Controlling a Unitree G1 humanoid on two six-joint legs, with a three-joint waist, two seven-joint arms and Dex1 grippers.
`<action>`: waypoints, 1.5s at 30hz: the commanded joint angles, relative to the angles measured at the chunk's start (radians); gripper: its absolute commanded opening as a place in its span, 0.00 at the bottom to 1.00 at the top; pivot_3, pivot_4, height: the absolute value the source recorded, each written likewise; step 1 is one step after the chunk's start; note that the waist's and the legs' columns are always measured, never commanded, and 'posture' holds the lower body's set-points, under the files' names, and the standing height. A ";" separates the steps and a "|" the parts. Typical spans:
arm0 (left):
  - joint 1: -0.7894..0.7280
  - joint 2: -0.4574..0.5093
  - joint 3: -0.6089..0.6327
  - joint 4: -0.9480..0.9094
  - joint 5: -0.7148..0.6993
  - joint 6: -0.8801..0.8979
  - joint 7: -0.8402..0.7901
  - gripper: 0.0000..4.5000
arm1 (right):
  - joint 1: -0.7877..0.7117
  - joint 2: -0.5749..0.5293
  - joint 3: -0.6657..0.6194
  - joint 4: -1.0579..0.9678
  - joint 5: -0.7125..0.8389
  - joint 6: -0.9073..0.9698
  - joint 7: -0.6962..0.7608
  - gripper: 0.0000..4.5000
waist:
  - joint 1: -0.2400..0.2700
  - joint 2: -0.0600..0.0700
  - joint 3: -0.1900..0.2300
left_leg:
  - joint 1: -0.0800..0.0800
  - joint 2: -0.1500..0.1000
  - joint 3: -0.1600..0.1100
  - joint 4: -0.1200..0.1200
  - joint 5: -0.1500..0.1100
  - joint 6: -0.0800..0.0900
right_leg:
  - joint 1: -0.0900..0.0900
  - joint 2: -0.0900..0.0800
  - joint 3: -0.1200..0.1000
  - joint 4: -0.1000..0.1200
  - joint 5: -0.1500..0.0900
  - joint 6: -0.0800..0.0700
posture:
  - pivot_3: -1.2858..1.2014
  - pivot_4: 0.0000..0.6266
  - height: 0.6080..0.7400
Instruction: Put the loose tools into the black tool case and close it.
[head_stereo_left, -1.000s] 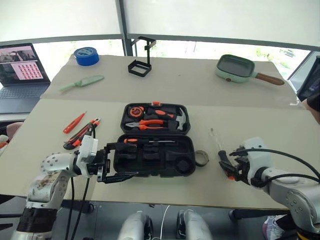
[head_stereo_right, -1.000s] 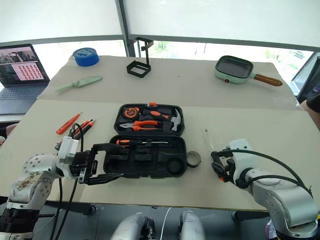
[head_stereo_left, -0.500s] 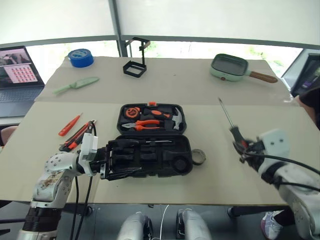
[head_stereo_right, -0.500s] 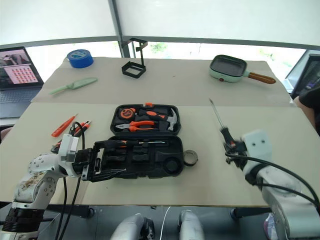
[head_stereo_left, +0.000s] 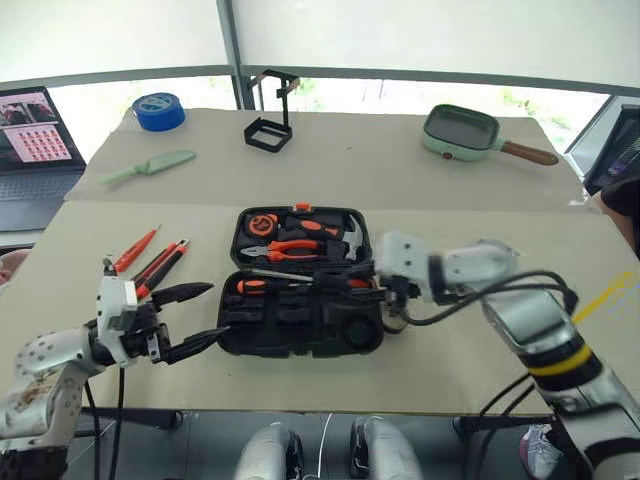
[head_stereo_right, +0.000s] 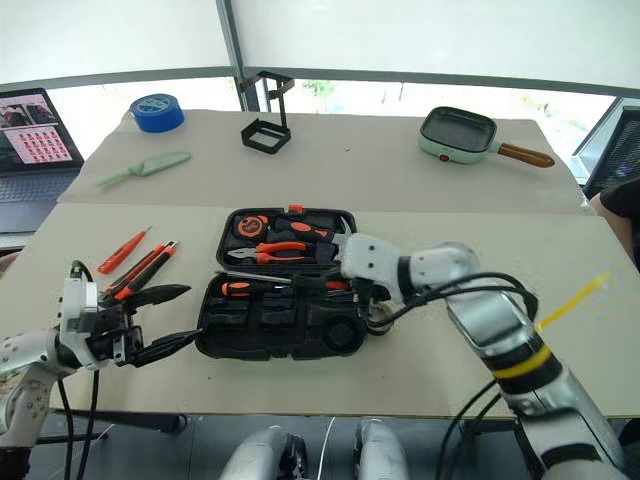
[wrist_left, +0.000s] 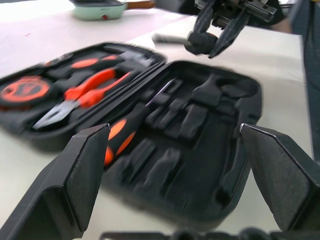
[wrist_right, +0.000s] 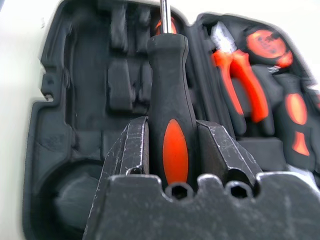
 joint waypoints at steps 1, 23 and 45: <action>0.040 -0.030 0.026 -0.081 -0.001 -0.030 0.044 1.00 | -0.055 0.016 0.041 0.034 -0.047 0.079 0.033 0.23 | 0.001 0.000 0.000 | 0.000 0.000 0.000 0.000 0.000 0.000 | -0.001 0.000 0.000 0.000 0.000 0.000 | 0.52 0.24 1.00; 0.079 -0.047 0.019 -0.143 0.007 -0.035 0.095 1.00 | -0.149 0.121 0.102 0.169 -0.182 0.107 0.082 0.34 | -0.007 0.000 0.000 | 0.003 0.000 0.001 0.001 0.003 -0.005 | -0.002 -0.001 0.002 0.011 0.000 -0.003 | 0.52 0.24 1.00; 0.085 -0.074 0.026 -0.119 0.033 -0.070 0.131 1.00 | -0.005 0.272 -0.155 0.307 0.015 -0.143 0.030 0.01 | -0.009 -0.001 0.000 | 0.004 0.001 0.001 0.001 0.003 -0.006 | -0.002 0.000 0.002 0.012 0.001 -0.005 | 0.52 0.24 1.00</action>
